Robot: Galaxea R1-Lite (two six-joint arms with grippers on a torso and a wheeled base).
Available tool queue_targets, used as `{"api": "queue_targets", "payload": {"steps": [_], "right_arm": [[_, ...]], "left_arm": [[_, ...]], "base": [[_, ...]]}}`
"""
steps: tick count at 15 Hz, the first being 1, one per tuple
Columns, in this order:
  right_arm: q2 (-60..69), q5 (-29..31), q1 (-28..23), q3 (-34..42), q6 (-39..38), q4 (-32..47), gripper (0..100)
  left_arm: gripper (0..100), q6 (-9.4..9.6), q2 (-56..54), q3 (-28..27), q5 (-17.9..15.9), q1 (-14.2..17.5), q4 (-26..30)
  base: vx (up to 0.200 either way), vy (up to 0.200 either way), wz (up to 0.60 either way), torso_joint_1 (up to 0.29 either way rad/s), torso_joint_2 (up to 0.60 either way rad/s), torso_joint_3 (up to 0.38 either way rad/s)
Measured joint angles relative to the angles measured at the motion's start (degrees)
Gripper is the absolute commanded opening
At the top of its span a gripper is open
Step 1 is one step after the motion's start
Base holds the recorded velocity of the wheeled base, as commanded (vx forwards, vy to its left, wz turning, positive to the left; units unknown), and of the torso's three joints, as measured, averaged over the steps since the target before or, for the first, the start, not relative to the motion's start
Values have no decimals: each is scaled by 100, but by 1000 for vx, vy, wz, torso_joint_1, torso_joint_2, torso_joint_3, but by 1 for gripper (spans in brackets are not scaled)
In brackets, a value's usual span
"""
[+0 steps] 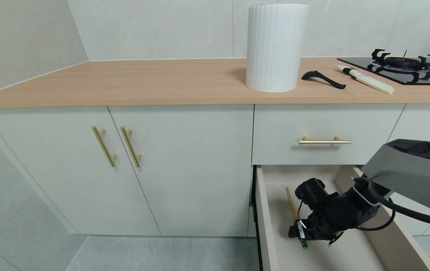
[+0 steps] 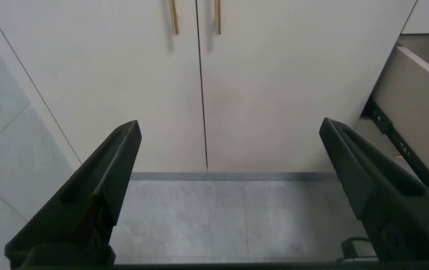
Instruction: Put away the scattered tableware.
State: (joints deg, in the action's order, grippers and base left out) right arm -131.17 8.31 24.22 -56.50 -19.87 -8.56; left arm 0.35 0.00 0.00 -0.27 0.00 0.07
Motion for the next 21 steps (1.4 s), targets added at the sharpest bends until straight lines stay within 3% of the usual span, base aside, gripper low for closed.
{"api": "queue_targets", "payload": {"steps": [13,21], "right_arm": [[3497,-260,-551,631,571,132,100],[4313,-233,-621,731,747,76,100]], "left_arm": [[100,0,0,0,0,0,2],[100,0,0,0,0,0,2]], "base": [[0,0,0,0,0,0],[0,0,0,5,-28,-21]]}}
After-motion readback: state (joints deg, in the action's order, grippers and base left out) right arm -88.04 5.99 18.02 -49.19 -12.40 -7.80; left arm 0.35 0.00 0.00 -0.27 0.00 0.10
